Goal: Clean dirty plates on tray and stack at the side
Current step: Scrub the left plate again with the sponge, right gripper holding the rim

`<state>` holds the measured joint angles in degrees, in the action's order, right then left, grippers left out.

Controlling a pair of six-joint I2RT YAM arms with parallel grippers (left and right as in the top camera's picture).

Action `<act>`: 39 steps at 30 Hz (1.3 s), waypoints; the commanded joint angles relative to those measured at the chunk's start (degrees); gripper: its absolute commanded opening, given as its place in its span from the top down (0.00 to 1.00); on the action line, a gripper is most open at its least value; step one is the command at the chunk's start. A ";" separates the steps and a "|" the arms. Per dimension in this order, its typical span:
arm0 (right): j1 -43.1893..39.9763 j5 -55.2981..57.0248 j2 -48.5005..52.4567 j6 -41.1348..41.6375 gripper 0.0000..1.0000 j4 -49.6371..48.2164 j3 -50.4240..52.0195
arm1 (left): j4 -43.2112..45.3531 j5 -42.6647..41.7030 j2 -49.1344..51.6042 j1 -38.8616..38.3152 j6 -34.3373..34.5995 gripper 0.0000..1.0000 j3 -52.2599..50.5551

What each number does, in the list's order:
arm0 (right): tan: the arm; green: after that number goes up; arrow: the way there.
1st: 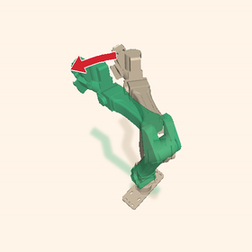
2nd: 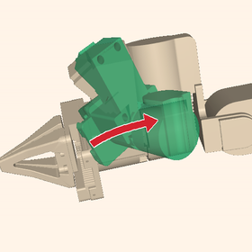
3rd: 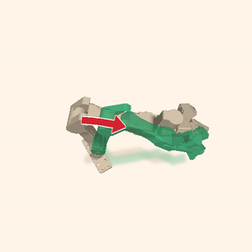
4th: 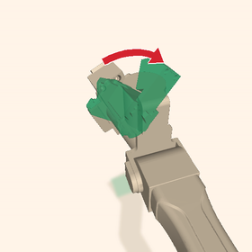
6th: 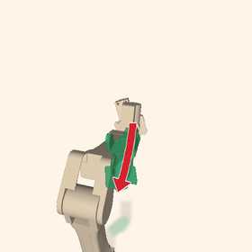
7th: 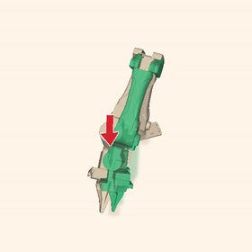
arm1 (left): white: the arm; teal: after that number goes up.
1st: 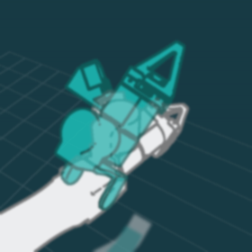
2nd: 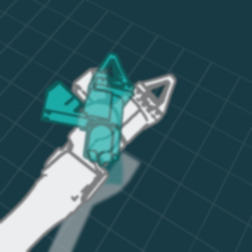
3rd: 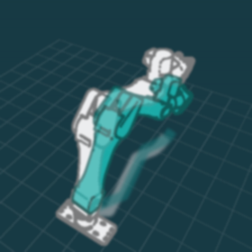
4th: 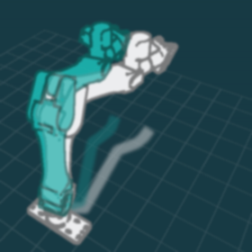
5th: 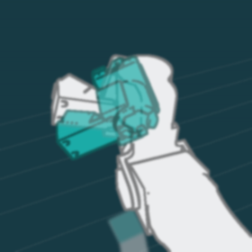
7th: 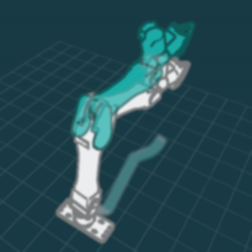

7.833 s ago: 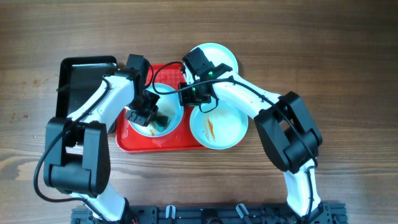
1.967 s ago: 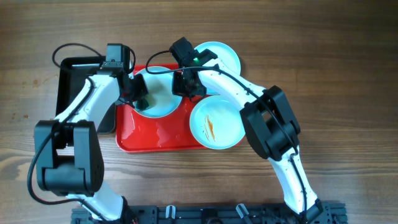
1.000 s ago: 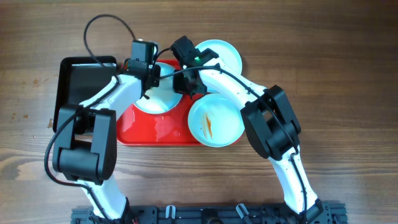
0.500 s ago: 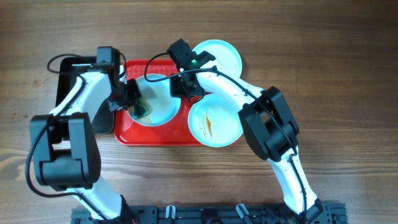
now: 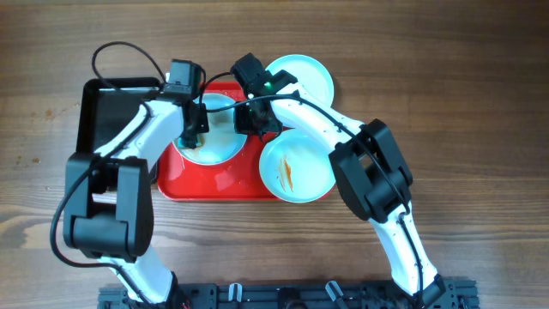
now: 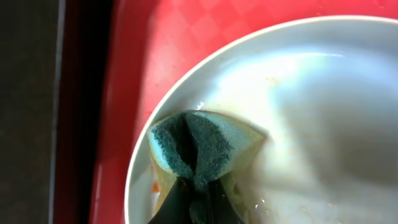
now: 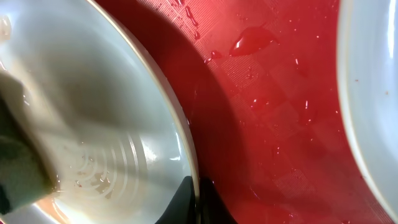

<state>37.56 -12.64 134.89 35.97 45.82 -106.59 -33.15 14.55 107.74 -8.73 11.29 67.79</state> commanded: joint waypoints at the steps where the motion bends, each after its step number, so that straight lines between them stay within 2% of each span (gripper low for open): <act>1: -0.46 1.68 1.31 0.00 0.96 0.72 1.22 | 0.85 10.99 -0.79 -1.14 1.60 0.96 3.63; 4: -0.46 1.68 1.29 0.00 0.96 0.72 1.22 | 3.96 16.55 -3.58 -1.18 1.57 0.96 4.52; 7: -0.46 1.66 1.31 0.00 0.96 0.72 1.22 | 5.07 15.54 -6.34 -1.79 1.57 0.96 4.52; 11: -0.46 1.44 1.31 -0.61 0.96 0.76 1.22 | -3.04 -7.21 -7.06 -3.54 1.53 0.96 4.44; 15: -0.46 1.03 1.31 -1.31 0.96 0.72 1.22 | -9.75 -15.26 -5.97 0.48 0.20 0.96 4.44; 18: -0.46 0.61 1.29 -1.49 0.96 0.52 1.22 | -11.23 -24.85 -5.35 6.86 -5.09 0.96 4.42; 19: -0.46 0.61 1.31 -1.49 0.96 0.52 1.22 | -10.73 -24.81 -4.98 8.48 -5.20 0.96 4.42; 21: -0.46 0.61 1.31 -1.46 0.96 0.48 1.22 | -9.25 -25.68 -3.87 10.14 -9.90 0.96 4.42; 27: -0.46 0.61 1.31 -1.49 0.96 0.31 1.22 | -5.81 -27.82 1.70 10.45 -21.79 0.96 4.42; 31: -0.46 0.61 1.29 -1.70 0.96 0.48 1.22 | -4.48 -25.46 2.73 10.99 -23.15 0.96 4.37; 36: -0.46 0.66 1.31 -1.73 0.96 0.52 1.25 | 2.21 -25.38 2.78 10.99 -30.45 0.96 4.17; 39: -0.46 0.66 1.31 -1.73 0.96 0.52 1.25 | 5.86 -25.40 2.78 10.99 -32.13 0.96 4.17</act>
<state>37.30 -12.86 134.89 35.24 45.82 -106.59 -29.82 -11.44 109.73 1.89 -17.19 71.44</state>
